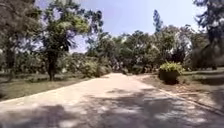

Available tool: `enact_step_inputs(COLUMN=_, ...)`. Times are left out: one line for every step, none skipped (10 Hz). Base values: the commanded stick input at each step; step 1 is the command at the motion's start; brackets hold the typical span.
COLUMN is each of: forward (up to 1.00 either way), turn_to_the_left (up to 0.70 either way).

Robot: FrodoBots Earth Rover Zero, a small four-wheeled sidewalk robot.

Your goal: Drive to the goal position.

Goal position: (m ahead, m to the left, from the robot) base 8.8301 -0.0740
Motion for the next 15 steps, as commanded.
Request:
enact_step_inputs(forward=0.7, turn_to_the_left=0.0)
enact_step_inputs(forward=0.7, turn_to_the_left=0.0)
enact_step_inputs(forward=0.7, turn_to_the_left=0.0)
enact_step_inputs(forward=0.7, turn_to_the_left=0.0)
enact_step_inputs(forward=0.7, turn_to_the_left=0.0)
enact_step_inputs(forward=0.7, turn_to_the_left=0.0)
enact_step_inputs(forward=0.7, turn_to_the_left=0.0)
enact_step_inputs(forward=0.7, turn_to_the_left=0.0)
enact_step_inputs(forward=0.7, turn_to_the_left=0.0)
enact_step_inputs(forward=0.7, turn_to_the_left=0.0)
enact_step_inputs(forward=0.7, turn_to_the_left=0.0)
enact_step_inputs(forward=0.7, turn_to_the_left=0.0)
enact_step_inputs(forward=0.7, turn_to_the_left=0.0)
enact_step_inputs(forward=0.7, turn_to_the_left=-0.05)
enact_step_inputs(forward=0.7, turn_to_the_left=-0.22)
